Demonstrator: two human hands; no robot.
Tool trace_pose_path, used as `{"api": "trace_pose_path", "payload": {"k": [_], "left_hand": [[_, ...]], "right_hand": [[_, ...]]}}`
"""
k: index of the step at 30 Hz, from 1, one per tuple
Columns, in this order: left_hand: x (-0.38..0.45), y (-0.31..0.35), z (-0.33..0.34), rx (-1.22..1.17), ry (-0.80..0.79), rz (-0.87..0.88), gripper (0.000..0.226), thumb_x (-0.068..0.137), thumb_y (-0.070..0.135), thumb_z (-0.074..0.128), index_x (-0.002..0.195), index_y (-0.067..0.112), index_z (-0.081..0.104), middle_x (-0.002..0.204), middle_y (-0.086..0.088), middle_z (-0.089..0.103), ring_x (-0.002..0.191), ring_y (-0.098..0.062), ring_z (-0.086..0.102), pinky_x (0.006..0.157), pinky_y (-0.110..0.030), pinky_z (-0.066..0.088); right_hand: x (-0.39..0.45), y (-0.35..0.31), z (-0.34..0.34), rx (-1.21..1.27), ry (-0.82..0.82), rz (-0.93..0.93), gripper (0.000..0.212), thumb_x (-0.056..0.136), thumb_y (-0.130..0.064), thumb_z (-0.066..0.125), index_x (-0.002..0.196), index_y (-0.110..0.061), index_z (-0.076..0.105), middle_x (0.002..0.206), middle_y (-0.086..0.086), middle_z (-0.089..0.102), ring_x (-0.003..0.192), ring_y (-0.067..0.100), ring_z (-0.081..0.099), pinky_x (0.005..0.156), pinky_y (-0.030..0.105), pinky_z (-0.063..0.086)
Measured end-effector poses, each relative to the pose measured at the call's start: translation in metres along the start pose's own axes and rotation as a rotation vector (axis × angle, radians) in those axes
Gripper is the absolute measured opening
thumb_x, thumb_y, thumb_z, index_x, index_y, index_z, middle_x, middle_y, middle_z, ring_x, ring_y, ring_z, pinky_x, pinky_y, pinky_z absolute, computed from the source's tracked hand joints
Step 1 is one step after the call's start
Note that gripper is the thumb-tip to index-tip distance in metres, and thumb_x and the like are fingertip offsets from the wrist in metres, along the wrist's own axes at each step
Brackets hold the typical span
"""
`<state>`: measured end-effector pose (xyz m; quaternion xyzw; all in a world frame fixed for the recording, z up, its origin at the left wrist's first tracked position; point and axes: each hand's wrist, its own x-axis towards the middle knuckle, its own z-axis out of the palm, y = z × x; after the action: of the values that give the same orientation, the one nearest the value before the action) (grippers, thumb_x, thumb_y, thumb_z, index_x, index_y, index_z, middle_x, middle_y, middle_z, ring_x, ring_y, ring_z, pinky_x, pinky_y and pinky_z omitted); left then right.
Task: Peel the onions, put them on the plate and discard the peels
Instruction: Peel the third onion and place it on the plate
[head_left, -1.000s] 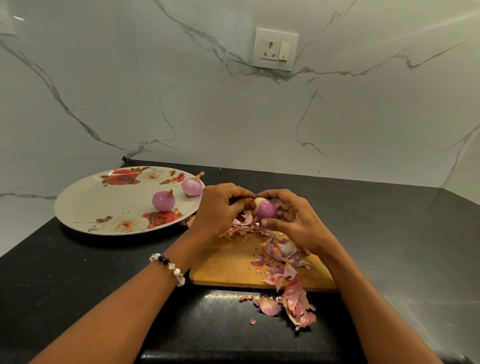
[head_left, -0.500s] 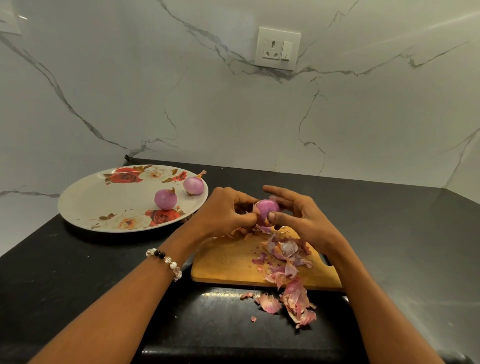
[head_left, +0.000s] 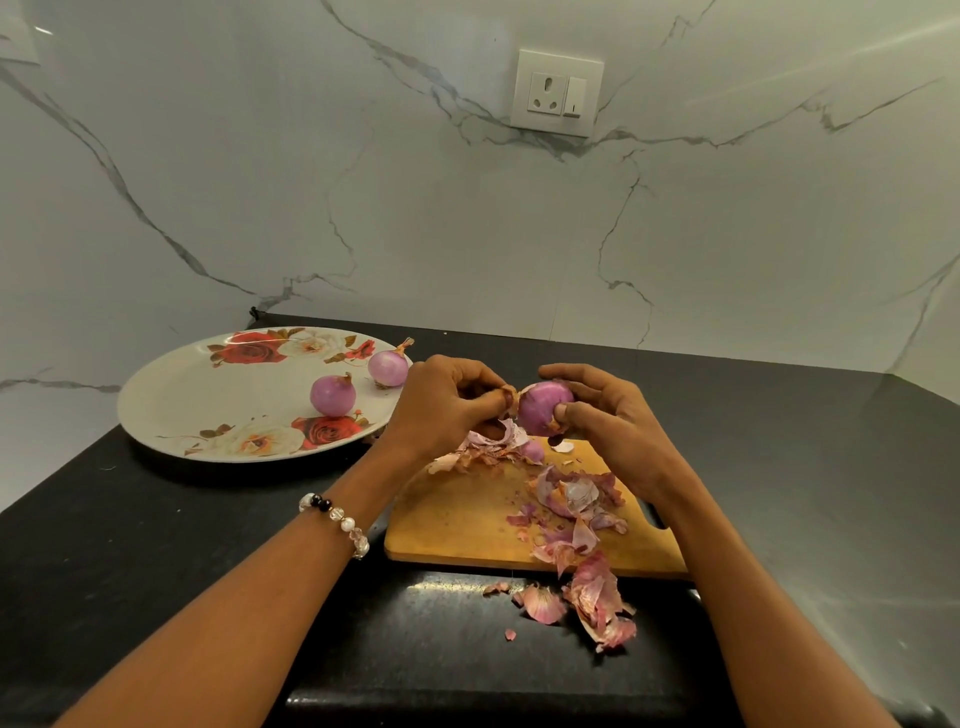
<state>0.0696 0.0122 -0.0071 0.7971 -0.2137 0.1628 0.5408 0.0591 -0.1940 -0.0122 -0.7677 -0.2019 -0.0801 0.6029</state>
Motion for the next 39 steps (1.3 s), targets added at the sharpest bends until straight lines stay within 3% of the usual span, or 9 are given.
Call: {"api": "trace_pose_path", "payload": {"k": [6,13,16,18,27,33,39], "left_hand": [[0.003,0.001,-0.005,-0.043,0.137,-0.079,0.014,0.087,0.015,0.067,0.097,0.006,0.070,0.082,-0.005,0.071,0.064,-0.014,0.070,0.058,-0.028,0.059],[0.001,0.001,-0.001,0.102,0.002,-0.010,0.026,0.088,0.016,0.066,0.113,0.019,0.069,0.102,0.009,0.065,0.087,-0.001,0.061,0.067,-0.008,0.051],[0.001,0.004,-0.001,0.046,-0.069,0.006,0.028,0.087,0.024,0.067,0.114,0.018,0.069,0.104,0.004,0.070,0.088,-0.005,0.065,0.073,-0.015,0.054],[-0.001,0.006,0.000,0.047,-0.125,0.048,0.032,0.083,0.026,0.071,0.113,0.016,0.069,0.100,0.004,0.072,0.083,-0.006,0.068,0.070,-0.016,0.055],[-0.003,-0.001,0.005,0.303,-0.072,0.297,0.025,0.084,0.015,0.071,0.107,0.009,0.072,0.093,-0.006,0.073,0.074,-0.007,0.062,0.070,-0.003,0.047],[-0.004,-0.002,0.008,0.346,-0.027,0.291,0.020,0.082,0.015,0.071,0.101,0.008,0.073,0.088,-0.005,0.073,0.073,-0.009,0.062,0.066,-0.005,0.046],[-0.003,-0.004,0.009,0.393,0.012,0.291,0.015,0.083,0.015,0.070,0.095,0.008,0.073,0.086,-0.006,0.071,0.071,-0.009,0.059,0.065,-0.010,0.046]], "right_hand": [[0.001,0.000,-0.004,0.074,0.059,0.035,0.039,0.077,-0.018,0.061,0.115,-0.024,0.065,0.113,-0.001,0.066,0.105,0.028,0.066,0.083,0.044,0.060],[0.002,0.001,-0.002,0.024,0.037,0.024,0.037,0.076,-0.013,0.064,0.111,-0.024,0.064,0.111,0.001,0.067,0.101,0.023,0.066,0.081,0.032,0.060],[0.002,0.003,-0.001,0.021,0.014,-0.002,0.032,0.083,-0.005,0.065,0.110,-0.022,0.064,0.111,0.005,0.067,0.101,0.024,0.066,0.078,0.029,0.059],[0.001,0.001,0.000,0.012,0.013,-0.008,0.034,0.077,-0.013,0.064,0.110,-0.021,0.065,0.111,0.006,0.067,0.102,0.022,0.066,0.077,0.027,0.058],[0.001,0.000,0.004,-0.030,0.002,-0.008,0.035,0.074,-0.017,0.064,0.109,-0.019,0.067,0.110,0.002,0.065,0.099,0.020,0.065,0.072,0.023,0.056],[0.001,0.001,0.003,-0.038,0.000,-0.028,0.031,0.087,0.004,0.065,0.112,-0.015,0.066,0.111,0.004,0.064,0.100,0.022,0.064,0.071,0.022,0.055],[0.000,-0.001,0.006,-0.020,0.006,-0.007,0.038,0.072,-0.017,0.064,0.109,-0.018,0.067,0.109,0.002,0.066,0.096,0.018,0.065,0.071,0.023,0.055]]}}
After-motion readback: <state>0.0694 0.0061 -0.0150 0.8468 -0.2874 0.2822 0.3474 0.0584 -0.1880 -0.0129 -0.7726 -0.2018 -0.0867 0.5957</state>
